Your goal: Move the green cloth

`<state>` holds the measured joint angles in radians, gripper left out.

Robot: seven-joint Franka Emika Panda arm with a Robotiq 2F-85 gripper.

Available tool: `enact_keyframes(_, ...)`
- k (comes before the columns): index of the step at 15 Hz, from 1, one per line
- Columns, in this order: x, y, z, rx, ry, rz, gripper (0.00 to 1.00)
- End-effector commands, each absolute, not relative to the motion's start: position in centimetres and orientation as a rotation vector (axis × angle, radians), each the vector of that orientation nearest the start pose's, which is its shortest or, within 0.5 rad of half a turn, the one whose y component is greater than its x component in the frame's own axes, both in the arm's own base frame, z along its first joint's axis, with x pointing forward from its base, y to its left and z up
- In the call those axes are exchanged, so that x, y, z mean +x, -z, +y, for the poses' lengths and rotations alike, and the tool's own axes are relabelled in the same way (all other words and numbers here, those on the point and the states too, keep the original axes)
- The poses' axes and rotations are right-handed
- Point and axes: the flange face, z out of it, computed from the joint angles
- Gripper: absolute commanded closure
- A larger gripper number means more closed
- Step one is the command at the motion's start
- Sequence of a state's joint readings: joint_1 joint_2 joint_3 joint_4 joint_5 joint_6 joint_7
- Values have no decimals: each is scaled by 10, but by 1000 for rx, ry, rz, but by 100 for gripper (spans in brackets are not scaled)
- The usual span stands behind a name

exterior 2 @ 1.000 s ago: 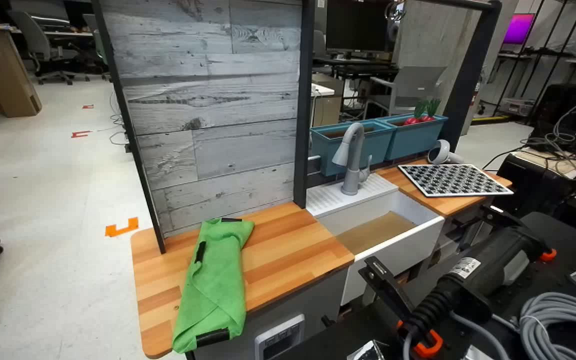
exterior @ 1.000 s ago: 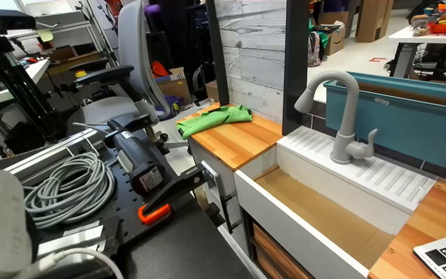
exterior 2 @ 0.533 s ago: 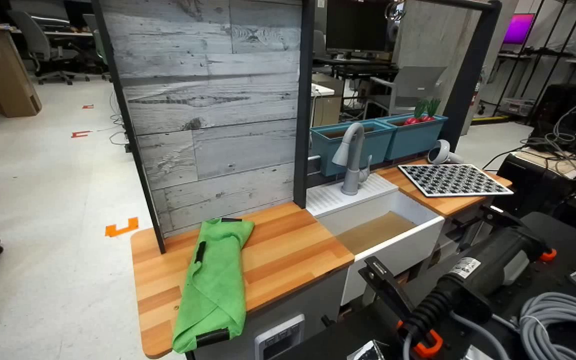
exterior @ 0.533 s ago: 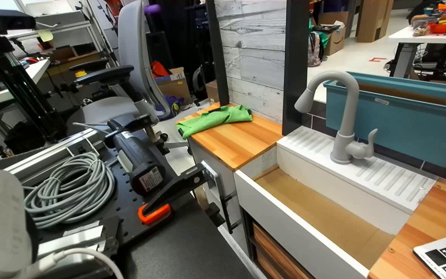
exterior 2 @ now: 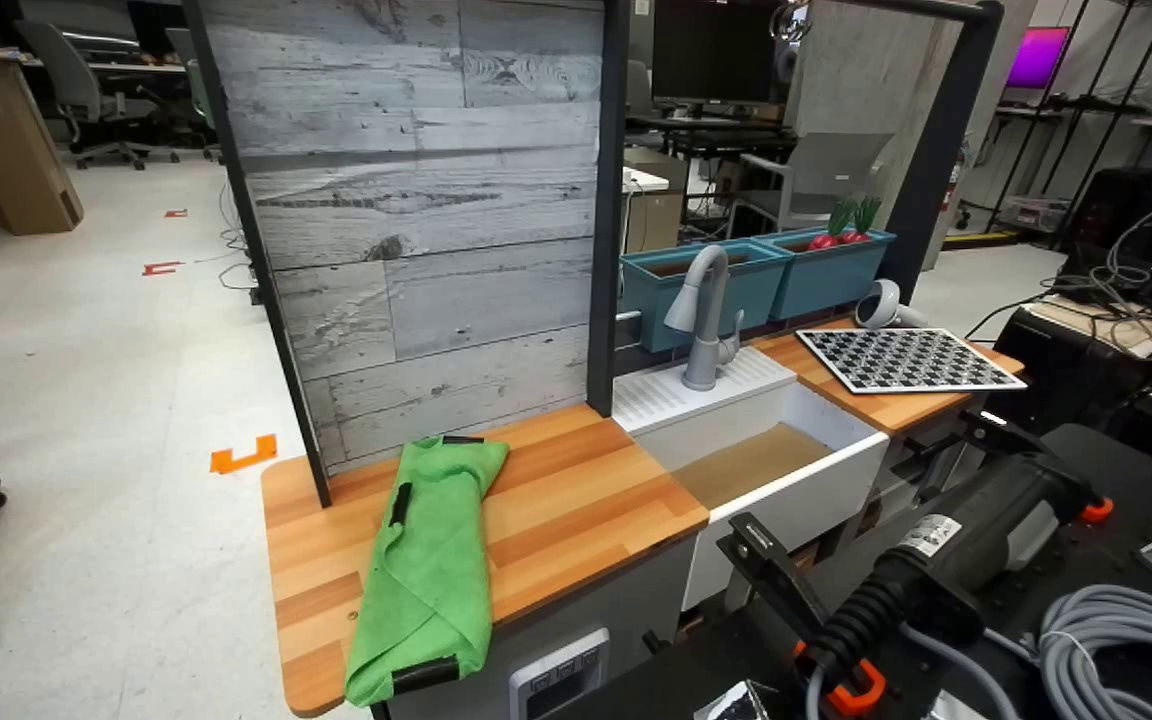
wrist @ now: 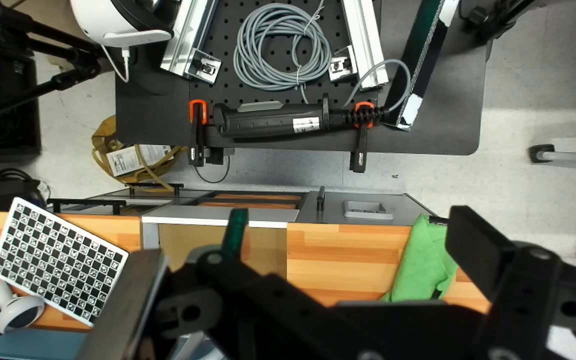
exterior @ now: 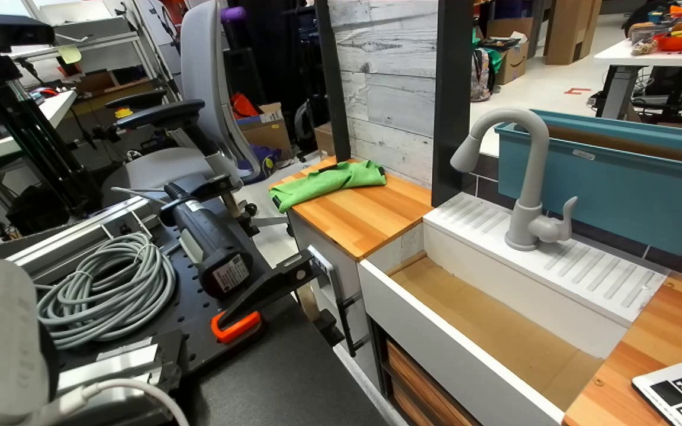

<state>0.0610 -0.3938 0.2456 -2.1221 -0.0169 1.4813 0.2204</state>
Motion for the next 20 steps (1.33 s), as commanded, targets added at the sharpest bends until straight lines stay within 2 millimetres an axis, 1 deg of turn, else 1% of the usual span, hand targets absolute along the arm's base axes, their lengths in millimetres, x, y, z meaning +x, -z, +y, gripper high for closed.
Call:
enact_keyframes(1, 387, -548, 134, -3291, -369, -93, 0)
enact_keyframes(6, 387, -548, 134, -3291, -369, -93, 0)
enact_keyframes(9, 407, -527, 142, -3275, -241, 24, 0)
enact_keyframes(11, 425, -510, 148, -3229, -108, 111, 0)
enact_keyframes(13, 446, -481, 155, -3201, -39, 137, 0)
enact_keyframes(15, 465, -449, 160, -3192, -21, 142, 0)
enact_keyframes(17, 484, -403, 166, -3170, -22, 121, 0)
enact_keyframes(20, 506, -327, 175, -3139, -52, 99, 0)
